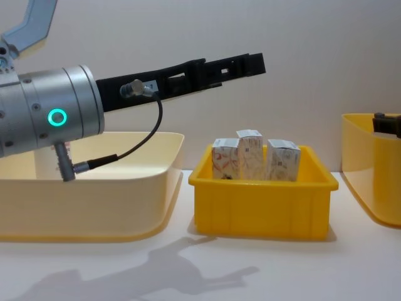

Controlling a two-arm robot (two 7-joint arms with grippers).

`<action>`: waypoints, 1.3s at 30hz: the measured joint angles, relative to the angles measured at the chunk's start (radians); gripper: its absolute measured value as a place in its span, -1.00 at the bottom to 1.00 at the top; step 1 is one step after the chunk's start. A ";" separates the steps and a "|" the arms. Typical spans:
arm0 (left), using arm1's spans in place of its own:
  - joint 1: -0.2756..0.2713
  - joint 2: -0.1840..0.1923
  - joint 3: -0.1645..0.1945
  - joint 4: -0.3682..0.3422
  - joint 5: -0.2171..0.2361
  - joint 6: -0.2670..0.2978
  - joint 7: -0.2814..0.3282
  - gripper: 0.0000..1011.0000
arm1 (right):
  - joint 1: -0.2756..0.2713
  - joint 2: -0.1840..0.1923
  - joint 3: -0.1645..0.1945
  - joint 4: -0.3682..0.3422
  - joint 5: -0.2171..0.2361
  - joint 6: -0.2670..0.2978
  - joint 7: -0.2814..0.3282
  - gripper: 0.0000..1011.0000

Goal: Bimanual collaborative sorting of washing and personal care products

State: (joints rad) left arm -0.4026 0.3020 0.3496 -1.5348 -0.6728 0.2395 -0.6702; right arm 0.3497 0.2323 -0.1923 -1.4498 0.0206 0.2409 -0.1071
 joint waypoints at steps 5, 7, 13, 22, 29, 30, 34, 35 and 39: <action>0.000 0.000 0.000 0.000 0.000 0.000 0.000 0.98 | 0.000 -0.001 0.000 0.000 -0.001 0.000 0.000 0.98; 0.000 0.000 0.000 0.000 0.000 0.000 0.000 0.98 | 0.000 -0.001 0.000 0.000 -0.001 0.000 0.000 0.98; 0.000 0.000 0.000 0.000 0.000 0.000 0.000 0.98 | -0.006 0.000 0.003 -0.006 -0.001 -0.026 0.004 0.98; 0.000 0.000 0.000 0.000 0.000 0.000 0.000 0.98 | -0.028 0.006 0.009 -0.035 0.003 -0.119 0.030 0.98; 0.000 0.000 0.000 0.000 0.000 0.000 0.000 0.98 | -0.055 0.016 0.014 -0.074 0.016 -0.204 0.063 0.98; 0.000 0.000 0.000 0.000 0.000 0.000 0.001 0.98 | -0.058 0.017 0.014 -0.079 0.018 -0.211 0.066 0.98; 0.003 0.001 0.002 0.000 0.006 -0.002 0.012 0.98 | -0.064 0.018 0.015 -0.087 0.021 -0.226 0.073 0.98; 0.005 0.002 0.003 -0.001 0.014 -0.005 0.021 0.98 | -0.065 0.019 0.015 -0.087 0.022 -0.226 0.073 0.98; 0.013 0.007 0.009 -0.006 0.038 -0.017 0.055 0.98 | -0.075 0.022 0.013 -0.095 0.030 -0.225 0.077 0.98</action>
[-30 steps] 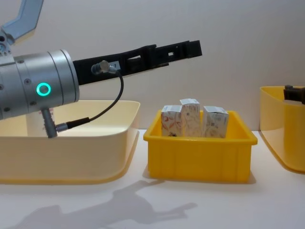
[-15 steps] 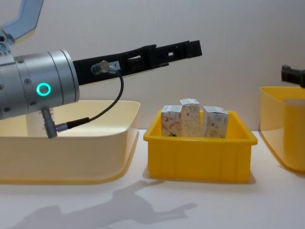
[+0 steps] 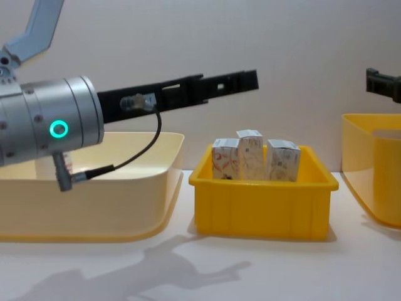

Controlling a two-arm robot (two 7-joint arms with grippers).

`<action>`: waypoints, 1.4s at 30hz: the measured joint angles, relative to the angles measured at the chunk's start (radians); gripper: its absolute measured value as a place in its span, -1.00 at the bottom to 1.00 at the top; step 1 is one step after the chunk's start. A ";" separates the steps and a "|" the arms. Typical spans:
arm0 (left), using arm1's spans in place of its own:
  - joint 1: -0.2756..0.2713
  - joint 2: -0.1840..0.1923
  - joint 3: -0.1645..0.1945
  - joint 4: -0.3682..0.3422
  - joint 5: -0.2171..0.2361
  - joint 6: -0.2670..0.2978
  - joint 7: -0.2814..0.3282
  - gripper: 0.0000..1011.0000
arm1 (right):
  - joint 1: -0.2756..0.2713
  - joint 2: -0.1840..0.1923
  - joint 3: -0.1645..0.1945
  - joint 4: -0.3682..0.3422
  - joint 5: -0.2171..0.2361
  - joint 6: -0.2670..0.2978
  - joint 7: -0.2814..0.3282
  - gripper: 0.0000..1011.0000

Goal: Bimanual collaborative sorting of washing and personal care products

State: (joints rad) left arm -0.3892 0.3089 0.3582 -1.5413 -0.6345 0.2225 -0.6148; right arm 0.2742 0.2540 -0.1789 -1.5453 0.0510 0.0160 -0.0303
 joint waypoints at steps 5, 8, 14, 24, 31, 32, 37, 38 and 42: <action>0.015 0.007 0.010 -0.008 0.040 -0.020 0.055 0.98 | -0.027 0.008 -0.004 -0.021 0.022 0.002 0.009 0.98; 0.028 0.013 0.018 -0.015 0.078 -0.038 0.107 0.98 | -0.053 0.016 -0.009 -0.041 0.044 0.003 0.018 0.98; 0.045 0.021 0.029 -0.026 0.128 -0.062 0.177 0.98 | -0.110 0.032 -0.018 -0.085 0.091 0.007 0.037 0.98; 0.080 0.039 0.052 -0.045 0.229 -0.111 0.318 0.98 | -0.204 0.059 -0.034 -0.157 0.168 0.013 0.069 0.98; 0.103 0.050 0.066 -0.058 0.293 -0.141 0.407 0.98 | -0.260 0.075 -0.043 -0.200 0.213 0.016 0.088 0.98; 0.105 0.051 0.067 -0.060 0.301 -0.145 0.417 0.98 | -0.270 0.078 -0.045 -0.208 0.221 0.017 0.091 0.98; 0.123 0.060 0.078 -0.070 0.350 -0.168 0.486 0.98 | -0.286 0.083 -0.047 -0.220 0.235 0.018 0.097 0.98; 0.125 0.061 0.080 -0.071 0.357 -0.172 0.496 0.98 | -0.286 0.083 -0.047 -0.220 0.235 0.018 0.097 0.98; 0.137 0.066 0.088 -0.077 0.391 -0.188 0.544 0.98 | -0.289 0.084 -0.048 -0.221 0.237 0.018 0.097 0.98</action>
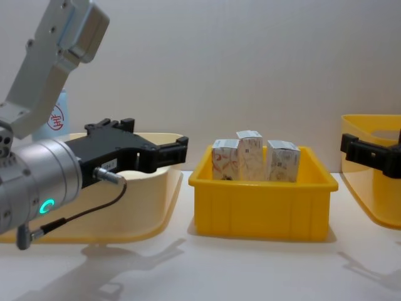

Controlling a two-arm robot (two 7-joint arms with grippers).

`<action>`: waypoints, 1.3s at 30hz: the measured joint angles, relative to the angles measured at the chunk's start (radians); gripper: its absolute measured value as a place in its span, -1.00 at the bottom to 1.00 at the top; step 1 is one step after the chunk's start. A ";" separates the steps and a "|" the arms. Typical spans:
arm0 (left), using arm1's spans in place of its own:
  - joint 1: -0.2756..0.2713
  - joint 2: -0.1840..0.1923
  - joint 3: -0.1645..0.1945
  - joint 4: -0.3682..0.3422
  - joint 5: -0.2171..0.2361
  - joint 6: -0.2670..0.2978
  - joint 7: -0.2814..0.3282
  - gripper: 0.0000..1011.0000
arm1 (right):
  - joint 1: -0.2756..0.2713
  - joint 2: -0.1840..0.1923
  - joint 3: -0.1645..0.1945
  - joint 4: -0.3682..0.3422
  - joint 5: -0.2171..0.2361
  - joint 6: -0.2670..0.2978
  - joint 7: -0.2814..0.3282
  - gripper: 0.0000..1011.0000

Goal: Bimanual collaborative sorting of washing and personal care products

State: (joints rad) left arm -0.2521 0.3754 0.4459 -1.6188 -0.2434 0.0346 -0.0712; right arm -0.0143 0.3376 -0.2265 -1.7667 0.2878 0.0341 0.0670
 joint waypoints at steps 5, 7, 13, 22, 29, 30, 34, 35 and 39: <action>0.011 0.005 0.007 -0.006 0.032 -0.015 0.045 0.98 | 0.000 0.000 0.000 0.000 0.000 0.000 0.000 0.98; 0.013 0.006 0.008 -0.007 0.036 -0.017 0.051 0.98 | -0.001 0.000 0.000 0.000 0.000 0.000 0.000 0.98; 0.015 0.007 0.009 -0.008 0.043 -0.021 0.060 0.98 | 0.000 0.000 0.000 0.001 0.000 0.000 0.011 0.98; 0.015 0.007 0.009 -0.008 0.043 -0.021 0.060 0.98 | 0.023 0.002 -0.009 0.017 0.003 0.017 0.041 0.98; 0.015 0.007 0.009 -0.008 0.043 -0.021 0.060 0.98 | 0.062 -0.002 -0.018 0.042 0.006 0.059 0.063 0.98; 0.015 0.007 0.009 -0.008 0.043 -0.021 0.060 0.98 | 0.067 -0.003 -0.019 0.046 0.006 0.066 0.065 0.98; 0.015 0.007 0.008 -0.008 0.043 -0.021 0.060 0.98 | 0.101 -0.013 -0.030 0.069 0.005 0.095 0.073 0.98; 0.015 0.007 0.008 -0.008 0.043 -0.021 0.060 0.98 | 0.108 -0.016 -0.032 0.074 0.004 0.099 0.074 0.98; 0.015 0.007 0.008 -0.008 0.043 -0.021 0.060 0.98 | 0.137 -0.026 -0.043 0.096 0.000 0.118 0.083 0.98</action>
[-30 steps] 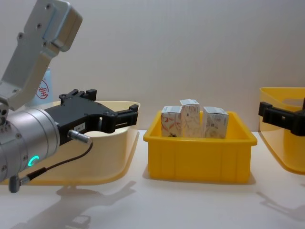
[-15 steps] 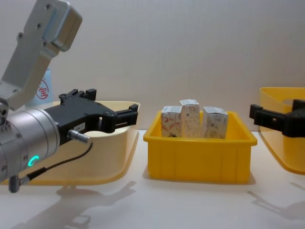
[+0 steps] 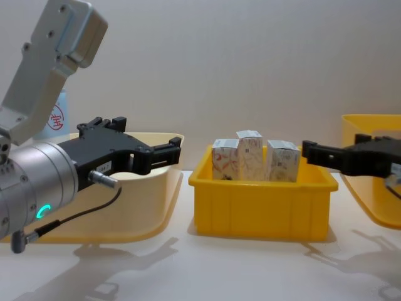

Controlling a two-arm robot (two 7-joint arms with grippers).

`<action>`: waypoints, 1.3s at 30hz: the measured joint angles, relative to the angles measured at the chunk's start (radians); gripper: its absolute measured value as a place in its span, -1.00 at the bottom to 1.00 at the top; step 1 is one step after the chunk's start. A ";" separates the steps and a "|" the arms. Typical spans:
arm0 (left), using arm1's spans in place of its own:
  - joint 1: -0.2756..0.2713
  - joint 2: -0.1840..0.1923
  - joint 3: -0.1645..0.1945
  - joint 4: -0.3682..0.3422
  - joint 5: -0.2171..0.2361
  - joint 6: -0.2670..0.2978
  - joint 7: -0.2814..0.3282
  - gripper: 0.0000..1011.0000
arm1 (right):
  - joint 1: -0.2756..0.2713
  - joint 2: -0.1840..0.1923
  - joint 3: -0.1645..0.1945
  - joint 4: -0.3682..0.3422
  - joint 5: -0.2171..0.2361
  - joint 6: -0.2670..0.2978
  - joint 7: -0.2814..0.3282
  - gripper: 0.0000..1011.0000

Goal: Bimanual collaborative sorting of washing and personal care products

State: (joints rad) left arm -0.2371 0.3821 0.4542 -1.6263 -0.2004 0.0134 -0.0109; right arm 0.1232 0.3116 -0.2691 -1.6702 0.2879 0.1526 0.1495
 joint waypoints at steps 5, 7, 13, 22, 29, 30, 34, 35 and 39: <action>0.000 0.000 0.000 0.000 0.000 0.000 0.000 0.98 | 0.043 -0.016 -0.016 0.037 -0.007 0.019 0.013 0.98; 0.000 0.000 0.000 0.000 0.000 0.000 0.000 0.98 | 0.054 -0.021 -0.020 0.047 -0.009 0.024 0.017 0.98; 0.000 0.000 0.000 0.000 0.000 0.000 0.000 0.98 | 0.097 -0.043 -0.036 0.087 -0.019 0.041 0.026 0.98; 0.000 0.000 0.000 0.000 0.000 0.000 0.000 0.98 | 0.139 -0.080 -0.049 0.131 -0.042 0.059 0.008 0.98; 0.000 0.000 0.000 0.000 0.000 0.001 0.000 0.98 | 0.160 -0.111 -0.056 0.159 -0.064 0.066 -0.022 0.98; 0.000 0.000 0.000 0.000 0.000 0.001 0.000 0.98 | 0.163 -0.118 -0.058 0.165 -0.068 0.067 -0.029 0.98; 0.000 0.000 0.000 0.000 0.000 0.001 0.000 0.98 | 0.171 -0.134 -0.060 0.180 -0.076 0.070 -0.044 0.98; 0.000 0.000 0.000 0.000 0.000 0.001 0.000 0.98 | 0.172 -0.137 -0.060 0.183 -0.078 0.070 -0.045 0.98; 0.000 0.000 0.000 0.000 0.000 0.001 0.000 0.98 | 0.180 -0.154 -0.062 0.199 -0.085 0.071 -0.058 0.98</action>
State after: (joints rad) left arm -0.2371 0.3821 0.4543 -1.6262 -0.2005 0.0139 -0.0109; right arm 0.3030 0.1580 -0.3309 -1.4712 0.2025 0.2240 0.0917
